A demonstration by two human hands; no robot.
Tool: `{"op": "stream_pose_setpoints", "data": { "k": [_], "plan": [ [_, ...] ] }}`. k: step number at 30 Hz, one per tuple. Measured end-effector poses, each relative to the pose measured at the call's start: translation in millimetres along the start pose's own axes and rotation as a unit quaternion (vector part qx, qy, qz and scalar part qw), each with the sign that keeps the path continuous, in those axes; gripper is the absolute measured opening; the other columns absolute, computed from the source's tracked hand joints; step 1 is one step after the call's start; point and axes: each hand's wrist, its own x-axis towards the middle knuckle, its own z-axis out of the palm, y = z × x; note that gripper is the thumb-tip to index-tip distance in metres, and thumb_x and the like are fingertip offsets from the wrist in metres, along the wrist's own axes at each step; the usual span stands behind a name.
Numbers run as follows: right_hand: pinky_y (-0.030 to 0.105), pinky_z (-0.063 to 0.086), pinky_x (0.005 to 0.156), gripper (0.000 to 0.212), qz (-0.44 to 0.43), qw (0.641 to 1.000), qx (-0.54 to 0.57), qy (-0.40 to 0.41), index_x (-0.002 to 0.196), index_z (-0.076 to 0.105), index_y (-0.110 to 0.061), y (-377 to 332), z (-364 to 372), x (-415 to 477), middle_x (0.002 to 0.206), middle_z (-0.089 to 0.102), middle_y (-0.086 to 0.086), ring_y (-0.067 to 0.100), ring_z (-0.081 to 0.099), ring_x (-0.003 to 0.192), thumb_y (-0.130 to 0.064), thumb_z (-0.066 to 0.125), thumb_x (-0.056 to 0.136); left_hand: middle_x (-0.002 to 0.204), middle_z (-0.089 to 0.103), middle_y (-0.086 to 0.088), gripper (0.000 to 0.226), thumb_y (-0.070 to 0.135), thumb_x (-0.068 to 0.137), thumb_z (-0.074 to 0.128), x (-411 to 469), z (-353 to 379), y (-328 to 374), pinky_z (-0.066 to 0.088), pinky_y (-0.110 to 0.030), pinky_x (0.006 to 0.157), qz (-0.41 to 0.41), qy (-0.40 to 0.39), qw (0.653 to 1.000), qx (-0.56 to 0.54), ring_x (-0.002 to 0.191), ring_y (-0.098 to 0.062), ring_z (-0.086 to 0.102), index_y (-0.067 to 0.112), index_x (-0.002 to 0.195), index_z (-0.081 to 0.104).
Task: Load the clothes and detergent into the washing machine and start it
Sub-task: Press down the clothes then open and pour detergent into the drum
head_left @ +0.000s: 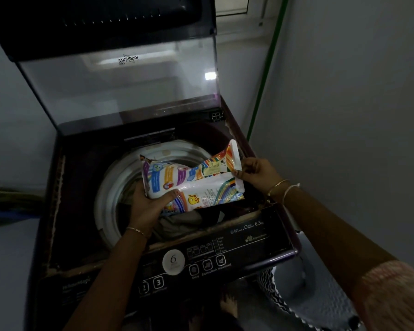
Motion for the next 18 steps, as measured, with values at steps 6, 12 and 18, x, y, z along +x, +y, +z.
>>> {"op": "stream_pose_setpoints", "data": {
  "k": [6,12,18],
  "plan": [
    [0.010,0.051,0.062,0.018,0.010,1.000,0.000,0.002,0.101,0.067,0.002,-2,0,-1,0.096,0.069,0.009,-0.006,0.066,0.066,-0.009,0.065,0.086,0.108,0.070,-0.003,0.058,-0.001,0.071,0.080,-2,-1,1,0.060,-0.029,0.068,-0.005,-0.003,1.000,0.016,0.092,-0.017,0.071,0.006,0.123,0.056],
    [0.015,0.055,0.067,0.024,0.012,1.000,0.001,0.009,0.105,0.065,0.007,-4,-1,-1,0.105,0.069,0.018,0.015,0.067,0.081,-0.008,0.064,0.087,0.106,0.071,-0.001,0.052,0.003,0.072,0.080,-7,4,7,0.059,-0.023,0.066,0.000,0.012,0.999,0.030,0.088,-0.012,0.071,0.009,0.119,0.058],
    [0.039,0.056,0.087,0.027,0.025,0.999,0.037,0.005,0.112,0.062,0.008,-7,-2,-3,0.113,0.066,0.024,0.033,0.066,0.100,-0.006,0.060,0.090,0.104,0.071,-0.003,0.052,0.003,0.070,0.082,-9,7,14,0.057,-0.018,0.062,0.025,0.023,0.998,0.059,0.082,-0.007,0.071,0.008,0.117,0.059]
  ]
}}
